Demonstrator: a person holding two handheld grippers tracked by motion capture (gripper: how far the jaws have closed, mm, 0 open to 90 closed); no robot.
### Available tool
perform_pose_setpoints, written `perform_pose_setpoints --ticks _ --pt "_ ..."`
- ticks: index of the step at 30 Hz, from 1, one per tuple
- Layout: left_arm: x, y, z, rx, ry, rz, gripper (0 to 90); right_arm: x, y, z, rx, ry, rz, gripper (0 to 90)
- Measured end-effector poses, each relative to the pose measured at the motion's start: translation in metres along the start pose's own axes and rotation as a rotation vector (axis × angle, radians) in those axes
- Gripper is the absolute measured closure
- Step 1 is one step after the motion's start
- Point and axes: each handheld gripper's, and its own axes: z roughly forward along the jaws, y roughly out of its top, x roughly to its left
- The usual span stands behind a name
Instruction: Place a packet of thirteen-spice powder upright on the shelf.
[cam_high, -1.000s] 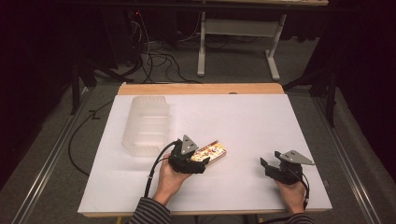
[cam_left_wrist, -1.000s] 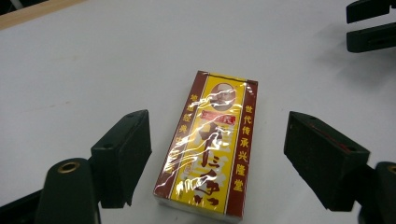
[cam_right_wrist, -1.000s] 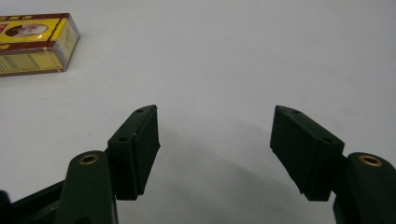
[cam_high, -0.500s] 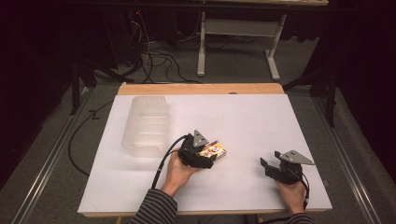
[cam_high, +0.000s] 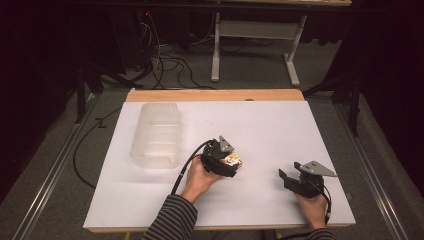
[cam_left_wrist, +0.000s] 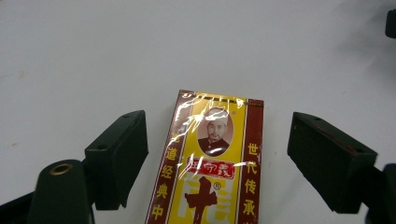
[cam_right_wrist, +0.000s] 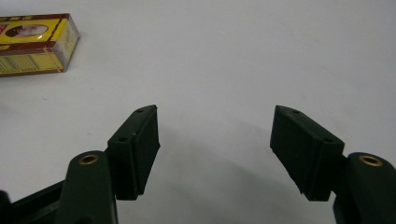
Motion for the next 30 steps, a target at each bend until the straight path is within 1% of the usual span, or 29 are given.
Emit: perform_pose_setpoints --ticks 3,4,6,7,8,9,10,11,12,13,15,16,17,19,20,21,24,25,29,30 --pt "-0.001 -0.002 0.004 0.009 0.000 0.008 20.7 0.000 0.000 0.000 0.001 0.000 -0.001 33.2" --pt "-0.002 -0.003 0.007 0.014 0.010 0.007 20.6 0.000 0.000 0.000 0.000 0.000 -0.001 33.2" --pt "-0.002 -0.004 0.009 0.019 0.011 0.009 20.6 0.000 0.000 0.000 0.000 0.000 -0.001 33.2" --pt "-0.002 -0.005 0.013 0.024 0.023 0.016 20.6 0.000 0.000 0.000 0.000 0.000 0.000 33.2" --pt "-0.002 -0.005 0.013 0.024 0.023 0.016 20.5 0.000 0.000 0.000 0.000 0.000 0.000 33.2" --pt "-0.002 -0.006 0.015 0.025 0.024 0.024 20.6 0.000 0.000 0.000 0.000 0.000 -0.001 33.2" --pt "-0.002 -0.007 0.017 0.026 0.032 0.020 20.6 0.000 0.000 0.000 0.001 0.000 -0.001 33.2" --pt "-0.003 -0.009 0.020 0.032 0.042 0.005 20.7 0.000 0.000 0.000 0.000 -0.001 0.000 33.2" --pt "-0.003 -0.009 0.020 0.032 0.042 0.005 20.8 0.000 0.000 0.000 0.000 -0.001 0.000 33.2" --pt "-0.001 -0.009 0.021 0.037 0.039 0.013 20.8 0.000 0.000 0.000 -0.001 -0.001 -0.001 33.2" --pt "0.000 -0.011 0.024 0.043 0.054 0.015 21.5 0.000 0.000 0.000 0.003 0.001 -0.002 33.2" --pt "0.001 -0.011 0.026 0.044 0.053 0.028 22.1 0.000 0.000 0.000 0.004 0.002 -0.007 33.2" --pt "0.001 -0.012 0.027 0.044 0.063 0.022 22.3 0.000 0.000 0.000 0.003 0.000 -0.001 33.2" --pt "0.003 -0.013 0.028 0.050 0.058 0.036 22.6 0.000 0.000 0.000 0.003 0.000 -0.002 33.2" --pt "0.002 -0.014 0.029 0.051 0.068 0.025 23.4 0.000 0.000 0.000 0.003 0.001 -0.003 33.2" --pt "0.003 -0.015 0.030 0.052 0.066 0.031 23.7 0.000 0.000 0.000 0.003 0.001 -0.004 33.2" --pt "0.003 -0.016 0.032 0.052 0.074 0.027 24.7 0.000 0.000 0.000 0.002 0.000 0.000 33.2" --pt "0.004 -0.016 0.033 0.054 0.070 0.038 24.7 0.000 0.000 0.000 0.002 0.000 0.000 33.2" --pt "0.005 -0.016 0.033 0.058 0.075 0.038 26.7 0.000 0.000 0.000 0.002 0.002 -0.004 33.1" --pt "0.005 -0.017 0.034 0.061 0.069 0.048 27.3 0.000 0.000 0.000 0.001 0.001 0.000 33.2"
